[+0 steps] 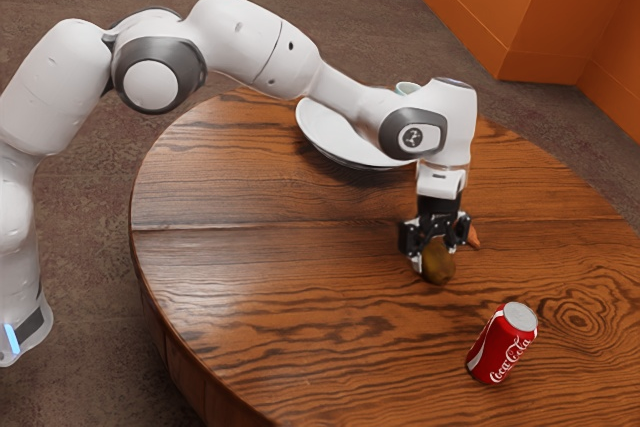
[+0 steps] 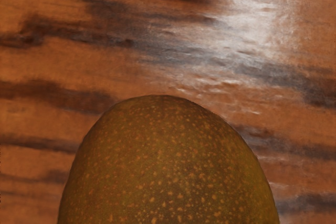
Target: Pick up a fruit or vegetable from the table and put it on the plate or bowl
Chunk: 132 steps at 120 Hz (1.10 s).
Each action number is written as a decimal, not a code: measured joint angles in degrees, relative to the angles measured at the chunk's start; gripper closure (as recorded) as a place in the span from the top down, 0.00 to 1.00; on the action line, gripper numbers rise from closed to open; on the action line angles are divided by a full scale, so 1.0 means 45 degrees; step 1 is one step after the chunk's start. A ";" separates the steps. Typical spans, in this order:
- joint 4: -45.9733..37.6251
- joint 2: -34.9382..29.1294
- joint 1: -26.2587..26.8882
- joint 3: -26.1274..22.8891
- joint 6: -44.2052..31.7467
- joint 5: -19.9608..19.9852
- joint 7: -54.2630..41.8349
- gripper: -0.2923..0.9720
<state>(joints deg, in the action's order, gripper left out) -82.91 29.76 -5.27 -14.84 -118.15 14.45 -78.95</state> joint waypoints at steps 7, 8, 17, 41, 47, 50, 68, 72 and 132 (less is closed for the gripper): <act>0.0000 -0.0055 -0.0004 -0.0002 -0.0079 0.0199 -0.0011 0.48; -0.0001 -0.0082 -0.0008 -0.0002 -0.0090 0.0223 -0.0012 0.47; -0.0129 -0.1131 -0.0134 0.0066 -0.0170 0.0380 0.0015 0.45; -0.1273 -0.3855 -0.0286 0.2562 -0.0257 0.0758 0.0283 0.46; -0.1483 -0.4033 -0.0323 0.3445 -0.0257 0.0941 0.0342 0.46; -0.1542 -0.4074 -0.0334 0.3850 -0.0256 0.1010 0.0370 0.46; -0.1843 -0.3935 -0.1126 0.4956 -0.0243 0.1387 0.0498 0.46; -0.1858 -0.3852 -0.1399 0.4994 -0.0241 0.1442 0.0518 0.46; -0.0670 -0.2294 -0.3408 0.4474 -0.0272 0.2036 0.0330 0.61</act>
<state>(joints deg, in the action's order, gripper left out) -85.92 19.43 -20.61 5.29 -119.37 23.61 -77.46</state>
